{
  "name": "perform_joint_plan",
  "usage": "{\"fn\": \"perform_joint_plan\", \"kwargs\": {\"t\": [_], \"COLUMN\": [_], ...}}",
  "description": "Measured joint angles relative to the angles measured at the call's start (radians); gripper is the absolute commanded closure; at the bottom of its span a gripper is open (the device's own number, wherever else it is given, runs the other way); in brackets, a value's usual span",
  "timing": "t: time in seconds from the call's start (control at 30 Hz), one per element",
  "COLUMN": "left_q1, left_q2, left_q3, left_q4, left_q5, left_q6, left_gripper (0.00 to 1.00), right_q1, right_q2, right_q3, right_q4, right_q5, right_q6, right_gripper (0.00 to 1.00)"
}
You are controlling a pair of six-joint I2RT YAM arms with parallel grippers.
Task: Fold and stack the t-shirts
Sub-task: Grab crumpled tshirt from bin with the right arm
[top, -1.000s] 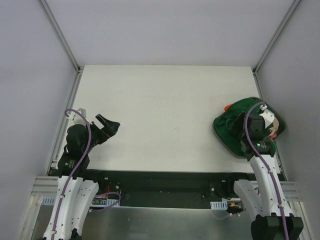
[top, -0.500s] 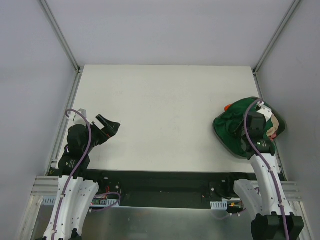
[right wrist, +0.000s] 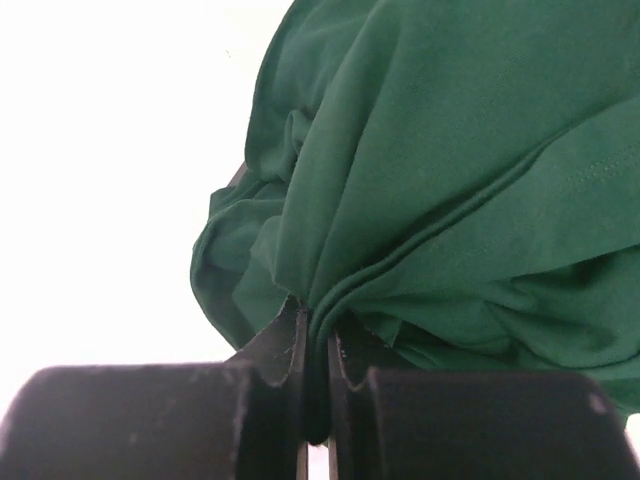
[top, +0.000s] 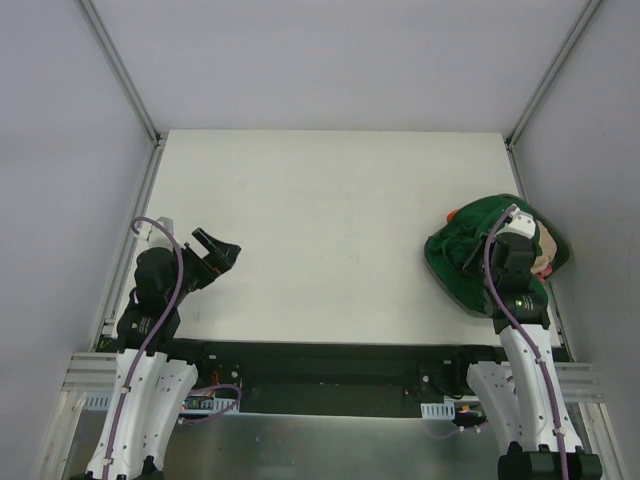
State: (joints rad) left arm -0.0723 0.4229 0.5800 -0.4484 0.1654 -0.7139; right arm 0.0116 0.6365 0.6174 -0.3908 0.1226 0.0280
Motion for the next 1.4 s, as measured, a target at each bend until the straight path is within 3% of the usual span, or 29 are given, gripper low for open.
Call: {"fn": "perform_joint_plan", "kwargs": {"t": [0.6, 0.77, 0.87, 1.07, 1.2, 1.3, 1.4], "left_q1": [0.000, 0.000, 0.000, 0.000, 0.000, 0.000, 0.000], "left_q2": [0.004, 0.033, 0.035, 0.002, -0.033, -0.047, -0.051], "left_q3": [0.000, 0.000, 0.000, 0.000, 0.000, 0.000, 0.000], "left_q4": [-0.007, -0.009, -0.009, -0.005, 0.001, 0.003, 0.003], "left_q5": [-0.021, -0.019, -0.012, 0.022, 0.044, 0.044, 0.044], "left_q6": [0.000, 0.000, 0.000, 0.000, 0.000, 0.000, -0.001], "left_gripper": [0.01, 0.01, 0.01, 0.01, 0.01, 0.01, 0.01], "right_q1": [-0.001, -0.002, 0.055, 0.402, 0.531, 0.603, 0.674], "right_q2": [-0.005, 0.041, 0.151, 0.428, 0.591, 0.660, 0.696], "right_q3": [-0.001, 0.026, 0.164, 0.704, 1.037, 1.167, 1.191], "right_q4": [0.006, 0.021, 0.008, -0.019, -0.008, 0.065, 0.184], "right_q5": [-0.068, -0.182, -0.259, -0.325, -0.377, -0.426, -0.476], "right_q6": [-0.031, -0.027, -0.023, -0.124, -0.175, -0.176, -0.148], "right_gripper": [0.99, 0.99, 0.99, 0.99, 0.99, 0.99, 0.99]}}
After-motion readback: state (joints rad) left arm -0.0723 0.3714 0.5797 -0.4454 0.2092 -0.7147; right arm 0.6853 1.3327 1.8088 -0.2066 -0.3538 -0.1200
